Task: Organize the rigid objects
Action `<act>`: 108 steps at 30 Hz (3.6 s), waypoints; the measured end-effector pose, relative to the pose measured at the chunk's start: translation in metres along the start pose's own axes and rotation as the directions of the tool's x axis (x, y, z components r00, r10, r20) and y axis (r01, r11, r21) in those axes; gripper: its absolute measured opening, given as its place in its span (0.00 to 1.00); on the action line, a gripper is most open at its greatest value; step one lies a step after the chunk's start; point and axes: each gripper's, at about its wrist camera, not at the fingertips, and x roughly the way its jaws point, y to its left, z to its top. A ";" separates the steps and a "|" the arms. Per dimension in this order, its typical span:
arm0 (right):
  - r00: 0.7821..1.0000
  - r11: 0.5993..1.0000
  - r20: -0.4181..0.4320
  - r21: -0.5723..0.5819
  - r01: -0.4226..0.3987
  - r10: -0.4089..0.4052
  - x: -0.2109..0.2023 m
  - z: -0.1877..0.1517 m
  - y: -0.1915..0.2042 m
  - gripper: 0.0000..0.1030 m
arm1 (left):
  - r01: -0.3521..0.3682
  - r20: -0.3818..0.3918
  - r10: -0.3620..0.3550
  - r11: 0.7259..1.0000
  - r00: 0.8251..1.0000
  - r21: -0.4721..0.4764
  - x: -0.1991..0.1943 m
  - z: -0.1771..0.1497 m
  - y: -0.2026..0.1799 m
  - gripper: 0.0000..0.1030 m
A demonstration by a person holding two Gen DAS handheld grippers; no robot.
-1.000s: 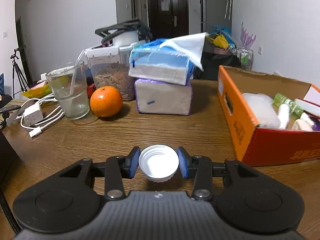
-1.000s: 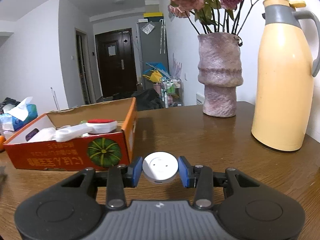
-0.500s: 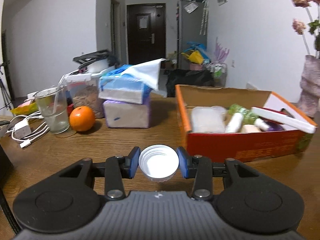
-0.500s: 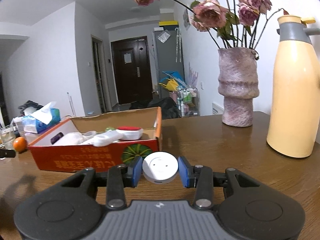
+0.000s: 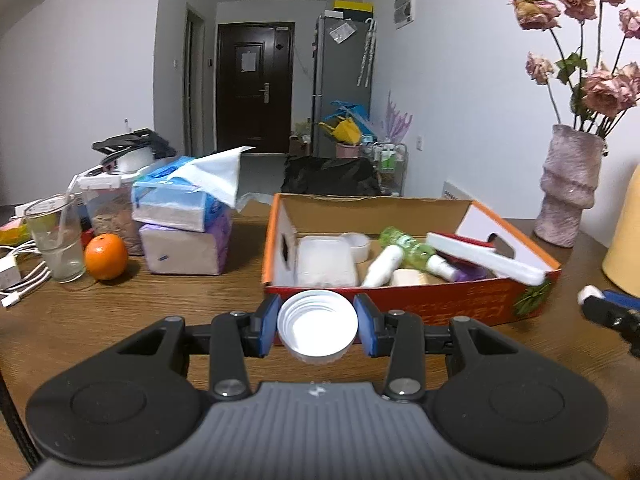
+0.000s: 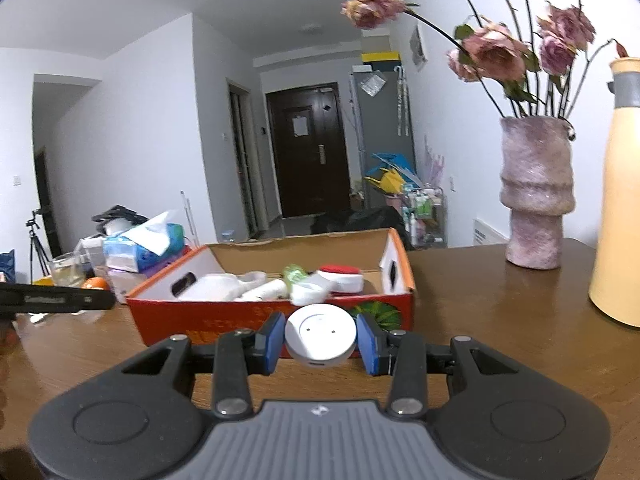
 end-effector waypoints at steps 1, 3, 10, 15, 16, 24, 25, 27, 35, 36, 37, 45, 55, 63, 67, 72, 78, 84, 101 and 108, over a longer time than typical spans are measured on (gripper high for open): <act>1.000 1.000 0.002 -0.002 -0.005 0.005 0.000 0.001 0.002 0.37 | 0.005 0.001 -0.005 1.000 1.000 -0.001 0.001 0.001 -0.002 0.40; 1.000 1.000 0.009 -0.005 -0.016 0.016 0.000 0.002 0.007 0.37 | 0.013 0.006 -0.013 1.000 1.000 -0.005 0.000 0.003 -0.007 0.40; 0.999 0.999 0.034 -0.012 -0.037 0.038 0.003 0.011 0.017 0.37 | 0.019 0.029 -0.019 1.000 0.999 -0.024 0.002 0.013 -0.016 0.40; 0.998 0.999 0.038 -0.023 -0.049 0.050 0.010 0.015 0.023 0.37 | 0.013 0.036 -0.012 0.999 0.999 -0.037 0.007 0.019 -0.019 0.40; 0.998 0.998 0.039 -0.023 -0.051 0.052 0.012 0.016 0.024 0.37 | 0.011 0.038 -0.010 0.999 0.999 -0.040 0.008 0.021 -0.020 0.40; 0.997 0.998 0.054 -0.025 -0.061 0.062 0.028 0.025 0.030 0.37 | -0.008 0.052 0.011 0.998 0.999 -0.056 0.022 0.031 -0.024 0.40; 0.997 0.998 0.054 -0.025 -0.061 0.062 0.030 0.027 0.031 0.37 | -0.011 0.053 0.014 0.998 0.998 -0.057 0.024 0.032 -0.024 0.40; 0.997 0.998 0.054 -0.027 -0.060 0.062 0.036 0.029 0.031 0.37 | -0.017 0.058 0.020 0.998 0.998 -0.059 0.027 0.035 -0.024 0.40; 0.997 0.998 0.057 -0.022 -0.052 0.053 0.058 0.036 0.033 0.37 | -0.027 0.070 0.032 0.997 0.997 -0.068 0.045 0.046 -0.026 0.40; 0.997 0.998 0.057 -0.022 -0.051 0.052 0.060 0.036 0.033 0.37 | -0.028 0.070 0.033 0.997 0.997 -0.069 0.047 0.047 -0.026 0.40; 0.997 0.998 0.057 -0.022 -0.050 0.051 0.063 0.037 0.033 0.37 | -0.029 0.070 0.034 0.997 0.997 -0.069 0.049 0.048 -0.027 0.40; 0.997 0.998 0.058 -0.027 -0.048 0.050 0.088 0.046 0.041 0.37 | -0.044 0.077 0.050 0.996 0.996 -0.074 0.065 0.056 -0.028 0.40; 0.998 1.000 0.054 -0.014 -0.015 0.016 0.115 0.055 0.044 0.37 | -0.069 0.071 0.074 0.995 0.995 -0.076 0.090 0.065 -0.023 0.40; 1.000 1.000 0.028 0.007 0.010 -0.010 0.137 0.058 0.044 0.37 | -0.088 0.061 0.092 0.994 0.994 -0.068 0.109 0.069 -0.022 0.40; 1.000 1.000 0.011 0.013 0.024 -0.024 0.149 0.060 0.045 0.37 | -0.098 0.056 0.102 0.993 0.993 -0.064 0.118 0.071 -0.021 0.40; 0.999 0.999 -0.008 0.011 0.042 -0.042 0.158 0.061 0.046 0.37 | -0.107 0.046 0.109 0.993 0.993 -0.053 0.129 0.072 -0.021 0.40; 0.998 0.999 -0.039 0.019 0.050 -0.049 0.163 0.061 0.043 0.37 | -0.105 0.035 0.107 0.993 0.994 -0.049 0.133 0.073 -0.017 0.40; 0.998 0.998 -0.037 0.036 0.059 -0.058 0.157 0.060 0.038 0.62 | -0.126 0.041 0.128 0.991 0.991 -0.054 0.130 0.072 -0.015 0.80; 0.998 0.997 0.005 0.034 0.064 -0.065 0.137 0.062 0.034 1.00 | -0.151 0.076 0.155 0.987 0.985 -0.063 0.118 0.075 -0.012 1.00; 0.997 0.997 0.014 0.009 0.072 -0.072 0.127 0.063 0.034 1.00 | -0.143 0.091 0.150 0.987 0.984 -0.080 0.108 0.077 -0.012 1.00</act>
